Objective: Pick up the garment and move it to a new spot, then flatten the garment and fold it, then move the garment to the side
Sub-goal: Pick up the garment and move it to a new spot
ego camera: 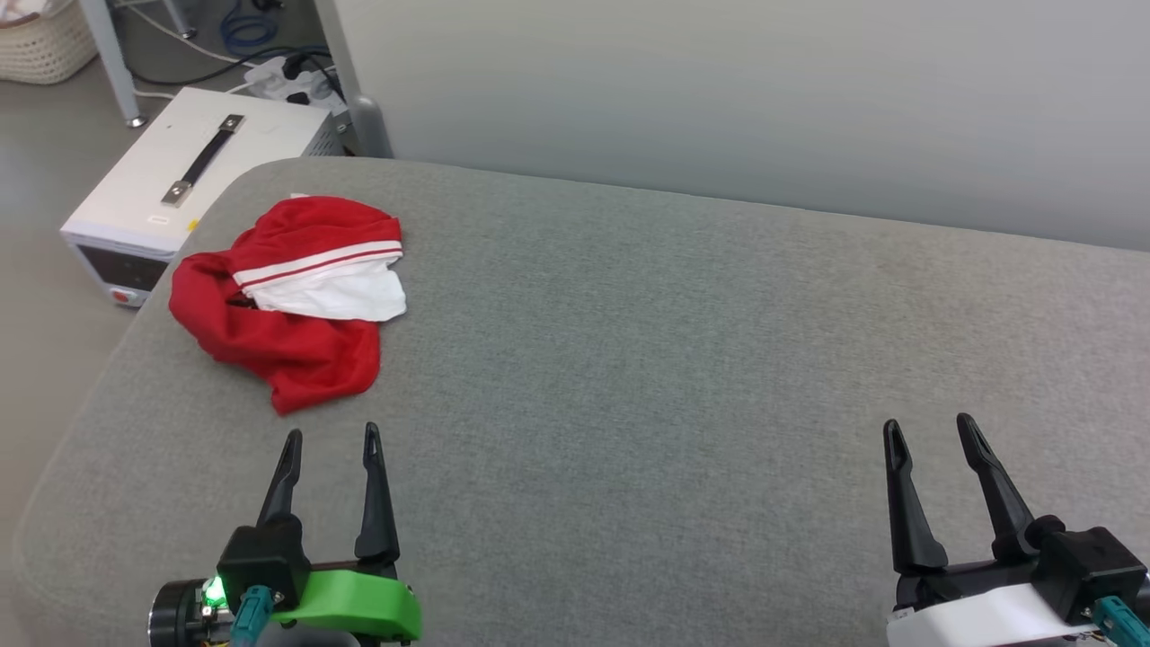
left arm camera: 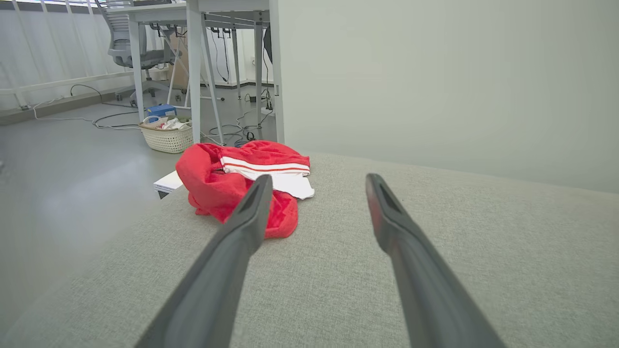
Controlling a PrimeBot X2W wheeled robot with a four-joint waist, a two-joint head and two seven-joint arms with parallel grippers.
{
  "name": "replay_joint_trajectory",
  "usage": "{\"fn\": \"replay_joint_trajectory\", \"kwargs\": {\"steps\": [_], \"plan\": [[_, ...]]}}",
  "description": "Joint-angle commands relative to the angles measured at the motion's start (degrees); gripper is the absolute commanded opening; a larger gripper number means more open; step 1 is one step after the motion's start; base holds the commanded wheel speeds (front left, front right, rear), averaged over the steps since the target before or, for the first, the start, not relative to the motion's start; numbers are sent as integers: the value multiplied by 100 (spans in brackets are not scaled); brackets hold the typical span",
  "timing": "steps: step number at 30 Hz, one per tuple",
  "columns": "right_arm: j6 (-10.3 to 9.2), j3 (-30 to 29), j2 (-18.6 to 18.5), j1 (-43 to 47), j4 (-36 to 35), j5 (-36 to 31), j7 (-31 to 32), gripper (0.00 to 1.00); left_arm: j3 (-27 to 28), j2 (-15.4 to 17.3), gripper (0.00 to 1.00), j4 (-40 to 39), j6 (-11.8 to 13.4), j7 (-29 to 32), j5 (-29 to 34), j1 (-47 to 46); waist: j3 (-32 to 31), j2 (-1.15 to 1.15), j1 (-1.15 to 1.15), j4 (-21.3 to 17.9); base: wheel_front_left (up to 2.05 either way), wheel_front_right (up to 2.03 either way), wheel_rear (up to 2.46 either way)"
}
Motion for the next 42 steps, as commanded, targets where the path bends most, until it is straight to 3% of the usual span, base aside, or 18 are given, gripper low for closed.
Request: {"fn": "replay_joint_trajectory", "kwargs": {"steps": [1,17,30,37,42], "plan": [[-5,16,7,-70,-45,-49,-33,100,39,-26,100,-5,40,-34,-46,-112,87,0,0,323,0,0,0],[-5,122,7,-175,-92,-220,-33,100,200,-26,100,18,137,-34,-262,-165,314,0,0,1458,0,0,0],[-5,190,7,-205,-84,-286,-33,100,288,-26,100,54,142,-34,-406,-160,371,0,0,1550,0,0,0],[-5,273,7,-377,-142,-446,-33,100,642,-25,100,219,-323,-34,-276,-1073,701,0,0,1289,0,0,0],[-5,331,-69,-616,-235,-619,-33,100,1113,172,100,462,-730,-34,-221,-2143,1183,0,0,955,0,0,0]]}}
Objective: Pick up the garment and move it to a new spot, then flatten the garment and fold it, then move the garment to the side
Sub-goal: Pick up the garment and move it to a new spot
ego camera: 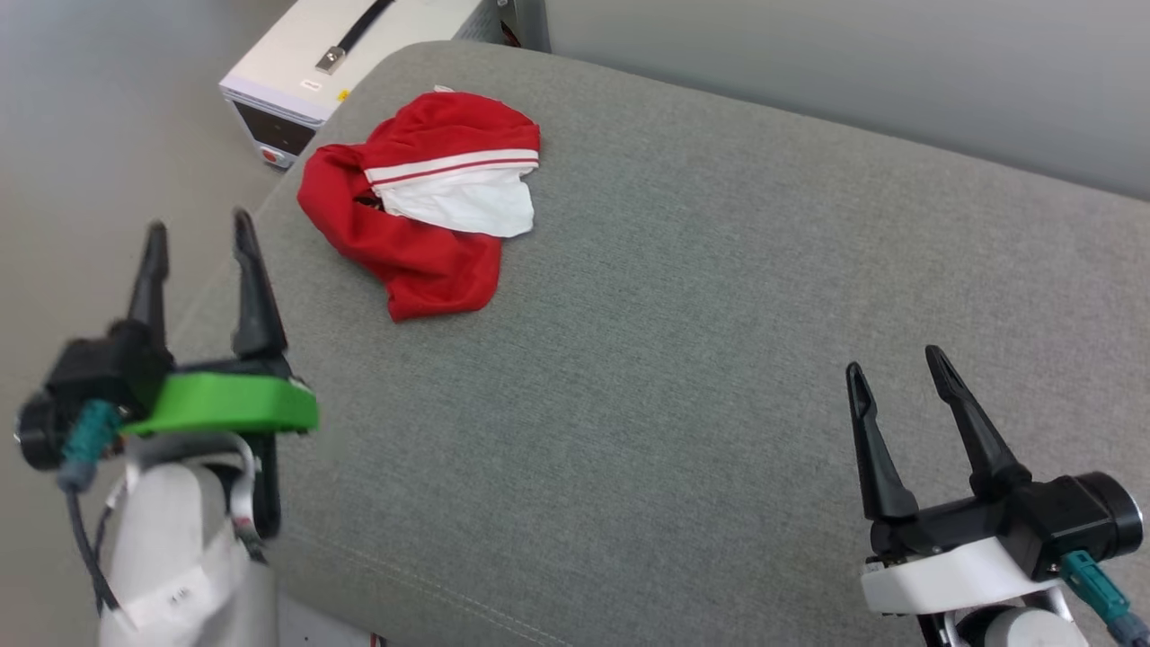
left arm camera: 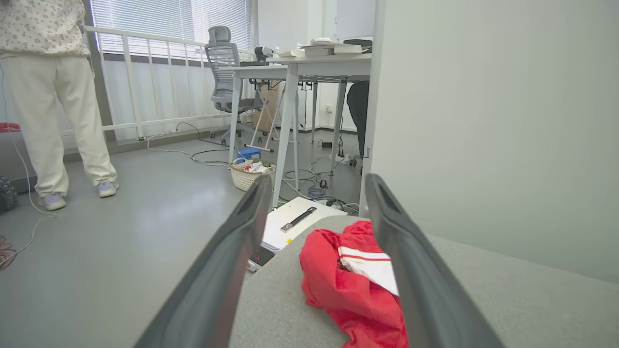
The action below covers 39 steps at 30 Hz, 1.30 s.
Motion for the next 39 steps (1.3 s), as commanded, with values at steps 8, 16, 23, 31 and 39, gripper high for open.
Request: {"fn": "replay_joint_trajectory", "kwargs": {"steps": [8,16,23,31,39], "plan": [[-5,98,-321,-526,-327,-106,-27,100,409,741,100,805,-453,-33,-320,-1895,1208,0,-1,-902,0,0,0],[-5,100,-494,-891,-641,-148,-27,100,-851,1760,100,2357,-499,727,-1250,-3467,1884,0,-1,-1191,0,0,0],[-5,159,-538,-1117,-796,-182,-27,100,-2121,2439,100,3141,-500,2907,-2497,-4185,2239,0,-1,-1362,0,0,0],[-5,124,-581,-1263,-918,-208,-27,100,-3206,3030,100,3484,-500,4990,-3329,-4431,2560,0,-1,-1522,0,0,0],[-5,152,-589,-1356,-918,-192,-27,100,-3857,3073,100,3928,-501,5455,-3497,-4359,2776,0,-1,-1625,0,0,0]]}}
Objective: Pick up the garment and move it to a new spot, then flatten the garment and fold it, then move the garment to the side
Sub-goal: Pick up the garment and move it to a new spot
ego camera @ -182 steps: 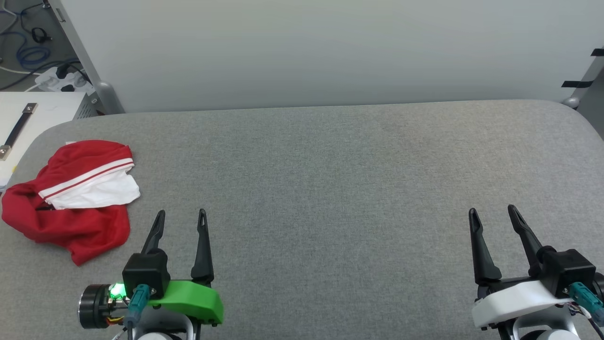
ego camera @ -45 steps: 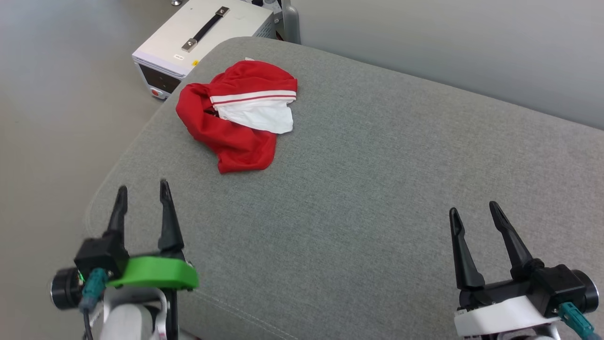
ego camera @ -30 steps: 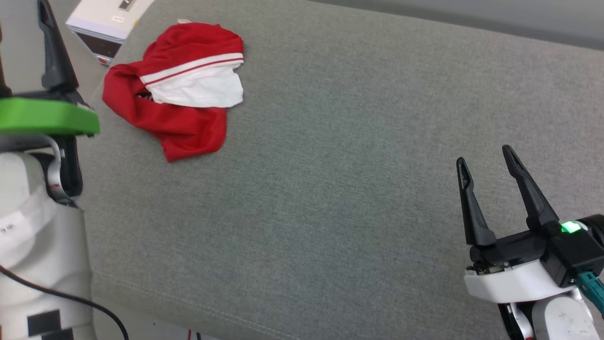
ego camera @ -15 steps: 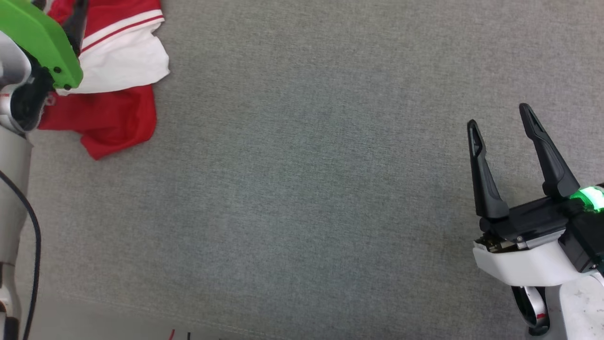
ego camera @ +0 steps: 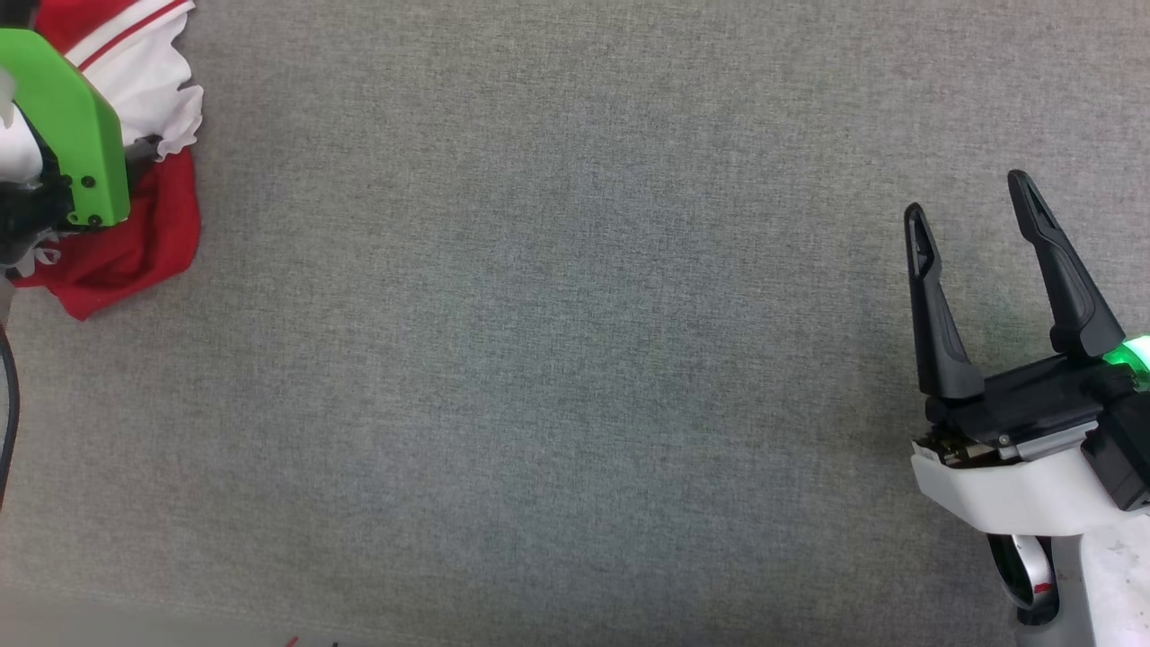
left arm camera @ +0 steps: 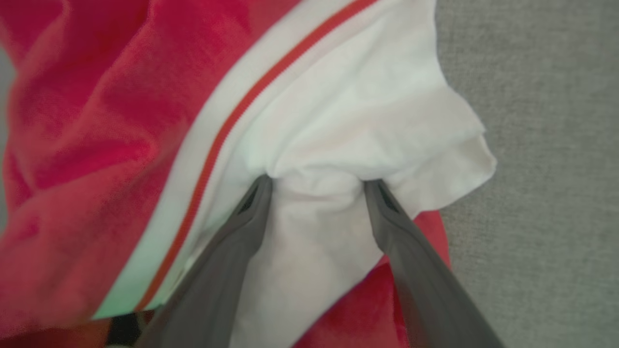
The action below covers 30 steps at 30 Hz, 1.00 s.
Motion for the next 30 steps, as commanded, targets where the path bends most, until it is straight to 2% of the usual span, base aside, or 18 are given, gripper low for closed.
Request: {"fn": "replay_joint_trajectory", "kwargs": {"steps": [1,4,5,8,12,22,30], "plan": [[-5,6,14,-113,-10,-33,-27,100,-178,-137,100,171,-14,50,-77,143,73,-1,0,-69,0,0,0],[-5,10,22,-119,6,-10,-27,100,-367,-178,100,300,-14,66,-163,207,73,-1,0,-93,0,0,0],[-5,1,26,-116,16,2,-27,100,-438,-170,1,302,-14,46,-202,217,60,-1,0,-96,0,0,0],[-5,-33,41,-96,46,20,-27,100,-638,-113,0,305,-14,11,-263,200,-16,-1,0,-76,0,0,0],[-5,-48,90,-59,76,58,-27,100,-812,22,0,203,-14,-351,-304,46,-249,-1,0,-18,0,0,0],[-5,-146,387,252,257,226,-27,100,-1806,438,0,-720,-14,-1262,-114,-569,-1275,-1,0,127,0,0,0],[-5,-241,560,485,325,298,-27,100,-2651,429,0,-1692,-14,-1681,-44,-1163,-1827,-1,0,-33,0,0,0]]}}
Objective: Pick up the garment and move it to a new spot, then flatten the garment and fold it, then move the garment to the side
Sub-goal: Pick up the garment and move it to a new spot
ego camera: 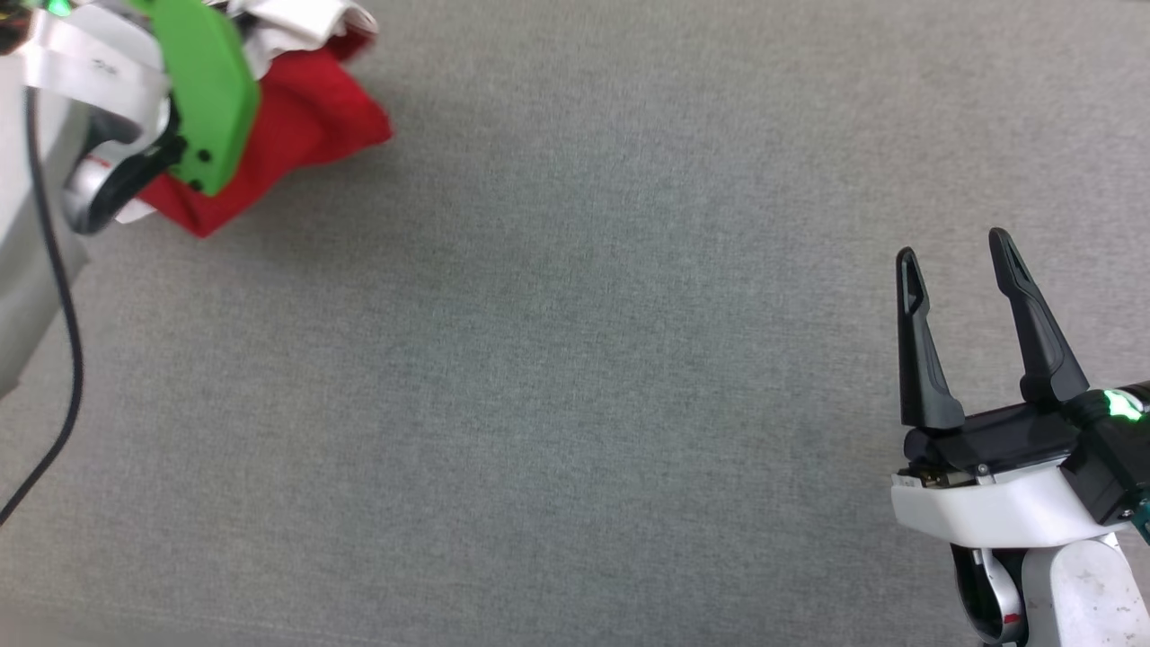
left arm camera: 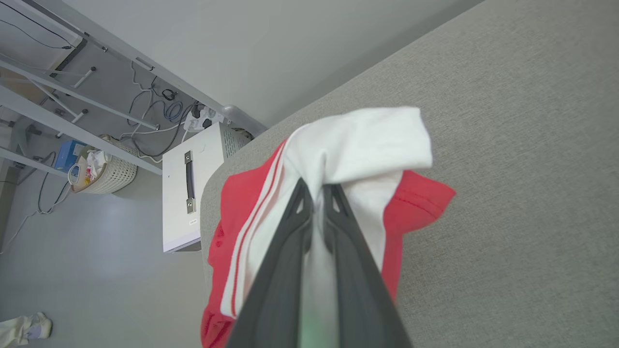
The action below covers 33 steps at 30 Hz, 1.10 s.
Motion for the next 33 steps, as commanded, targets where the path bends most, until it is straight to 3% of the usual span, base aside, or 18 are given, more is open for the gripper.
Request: {"fn": "replay_joint_trajectory", "kwargs": {"steps": [1,9,15,24,28,33], "plan": [[-5,-8,32,71,21,67,-27,100,-128,-73,0,-142,-14,-63,38,-157,-362,0,0,-150,0,0,0],[-5,-89,91,156,38,134,-27,100,-1112,-581,0,-833,-14,-335,53,-417,-566,0,0,-730,0,0,0],[-5,-166,95,157,25,367,-27,100,-1679,-1337,0,-995,-14,-620,25,-473,-518,0,0,-1290,0,0,0],[-5,-292,96,-5,-12,634,-27,100,-1786,-2593,0,-1313,-14,-308,556,-56,-98,0,0,-2026,0,0,0],[-5,-309,97,-72,-9,742,-27,100,-1787,-2878,0,-1412,-14,-35,824,399,85,0,0,-2273,0,0,0],[-5,-266,97,-136,-9,836,-27,100,-1788,-2982,0,-1245,-14,198,1169,1156,263,0,0,-2474,0,0,0]]}}
